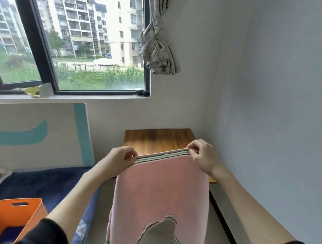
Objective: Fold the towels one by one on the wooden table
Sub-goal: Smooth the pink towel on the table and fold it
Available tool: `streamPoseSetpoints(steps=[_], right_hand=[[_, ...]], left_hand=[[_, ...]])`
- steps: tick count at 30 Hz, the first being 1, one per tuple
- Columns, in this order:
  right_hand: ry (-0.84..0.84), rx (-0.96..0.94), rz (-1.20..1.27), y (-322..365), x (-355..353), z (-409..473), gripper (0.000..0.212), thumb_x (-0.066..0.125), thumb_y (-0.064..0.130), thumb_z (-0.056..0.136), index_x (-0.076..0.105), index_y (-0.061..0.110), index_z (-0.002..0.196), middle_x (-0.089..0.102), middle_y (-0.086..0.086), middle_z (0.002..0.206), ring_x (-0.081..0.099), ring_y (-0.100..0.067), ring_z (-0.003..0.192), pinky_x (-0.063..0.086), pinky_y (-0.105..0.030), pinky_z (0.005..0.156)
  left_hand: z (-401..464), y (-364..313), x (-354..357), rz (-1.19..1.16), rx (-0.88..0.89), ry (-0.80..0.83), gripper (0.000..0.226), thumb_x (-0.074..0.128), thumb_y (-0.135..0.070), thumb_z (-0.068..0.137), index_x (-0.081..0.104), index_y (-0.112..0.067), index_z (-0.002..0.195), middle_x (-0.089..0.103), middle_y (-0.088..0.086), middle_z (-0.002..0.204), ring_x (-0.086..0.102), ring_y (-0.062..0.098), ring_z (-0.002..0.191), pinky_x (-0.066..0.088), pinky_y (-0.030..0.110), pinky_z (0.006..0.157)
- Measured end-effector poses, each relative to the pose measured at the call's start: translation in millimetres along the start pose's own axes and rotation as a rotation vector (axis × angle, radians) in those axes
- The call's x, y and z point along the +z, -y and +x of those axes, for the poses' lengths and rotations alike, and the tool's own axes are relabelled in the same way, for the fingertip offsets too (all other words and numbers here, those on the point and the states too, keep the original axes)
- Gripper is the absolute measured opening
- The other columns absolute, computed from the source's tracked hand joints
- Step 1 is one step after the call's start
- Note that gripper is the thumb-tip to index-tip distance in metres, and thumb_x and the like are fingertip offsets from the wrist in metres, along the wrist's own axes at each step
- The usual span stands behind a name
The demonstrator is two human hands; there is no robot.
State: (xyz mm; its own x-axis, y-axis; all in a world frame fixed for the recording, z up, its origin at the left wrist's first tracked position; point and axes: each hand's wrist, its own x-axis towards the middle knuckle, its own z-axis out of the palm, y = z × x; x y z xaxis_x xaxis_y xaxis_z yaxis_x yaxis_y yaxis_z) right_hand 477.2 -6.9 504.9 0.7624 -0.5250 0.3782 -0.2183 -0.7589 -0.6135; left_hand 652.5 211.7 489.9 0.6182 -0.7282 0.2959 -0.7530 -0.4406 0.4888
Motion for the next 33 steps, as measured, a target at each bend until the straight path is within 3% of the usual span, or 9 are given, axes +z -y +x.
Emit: streamPoseSetpoints(steps=[7,12,15,19,22,26,33], right_hand=[[0.018,0.052,0.021,-49,29,92,0.012,0.063,0.018,0.087,0.061,0.012,0.076,0.058,0.002,0.081,0.054,-0.015,0.079,0.035,-0.019,0.066],[0.007,0.116,-0.031,-96,55,156,0.029,0.072,0.036,0.079,0.054,0.018,0.065,0.057,0.006,0.066,0.052,-0.013,0.065,0.037,-0.025,0.058],[0.065,0.155,-0.11,-127,78,196,0.035,0.072,0.044,0.076,0.05,0.022,0.059,0.055,0.01,0.06,0.052,-0.009,0.061,0.034,-0.021,0.05],[0.177,0.265,-0.173,-166,111,247,0.034,0.069,0.046,0.077,0.052,0.022,0.06,0.059,0.005,0.066,0.056,-0.016,0.068,0.041,-0.027,0.054],[0.285,0.33,-0.187,-194,134,280,0.026,0.066,0.04,0.081,0.055,0.022,0.066,0.063,0.002,0.075,0.058,-0.017,0.075,0.046,-0.028,0.062],[0.344,0.391,-0.131,-235,158,314,0.015,0.061,0.03,0.086,0.059,0.023,0.073,0.063,0.003,0.08,0.058,-0.012,0.075,0.042,-0.022,0.058],[0.386,0.463,-0.075,-312,203,386,0.01,0.058,0.023,0.089,0.059,0.019,0.08,0.06,0.003,0.085,0.056,-0.012,0.081,0.042,-0.022,0.062]], left_hand=[[79,43,32,-0.026,-0.105,-0.017,0.029,0.065,-0.036,0.082,0.046,-0.038,0.06,0.051,-0.012,0.054,0.046,0.001,0.052,0.036,0.013,0.052],[140,81,67,-0.043,-0.151,0.055,0.029,0.066,-0.031,0.082,0.047,-0.042,0.063,0.055,-0.014,0.064,0.05,0.003,0.059,0.039,0.024,0.061],[181,107,89,0.006,-0.211,0.097,0.024,0.061,-0.043,0.079,0.049,-0.039,0.059,0.057,-0.014,0.065,0.054,0.005,0.063,0.04,0.023,0.057],[233,145,122,0.06,-0.278,0.144,0.033,0.059,-0.058,0.078,0.048,-0.034,0.058,0.053,-0.015,0.066,0.05,0.002,0.063,0.034,0.022,0.054],[269,170,146,0.065,-0.287,0.278,0.023,0.059,-0.051,0.082,0.052,-0.035,0.067,0.056,-0.013,0.074,0.052,0.008,0.071,0.036,0.024,0.057],[318,195,180,0.053,-0.276,0.402,0.012,0.057,-0.036,0.089,0.063,-0.025,0.088,0.06,-0.004,0.086,0.053,0.014,0.079,0.042,0.026,0.067],[408,223,238,0.068,-0.338,0.337,0.014,0.062,-0.028,0.087,0.069,-0.017,0.09,0.066,0.005,0.095,0.058,0.02,0.087,0.046,0.03,0.074]])
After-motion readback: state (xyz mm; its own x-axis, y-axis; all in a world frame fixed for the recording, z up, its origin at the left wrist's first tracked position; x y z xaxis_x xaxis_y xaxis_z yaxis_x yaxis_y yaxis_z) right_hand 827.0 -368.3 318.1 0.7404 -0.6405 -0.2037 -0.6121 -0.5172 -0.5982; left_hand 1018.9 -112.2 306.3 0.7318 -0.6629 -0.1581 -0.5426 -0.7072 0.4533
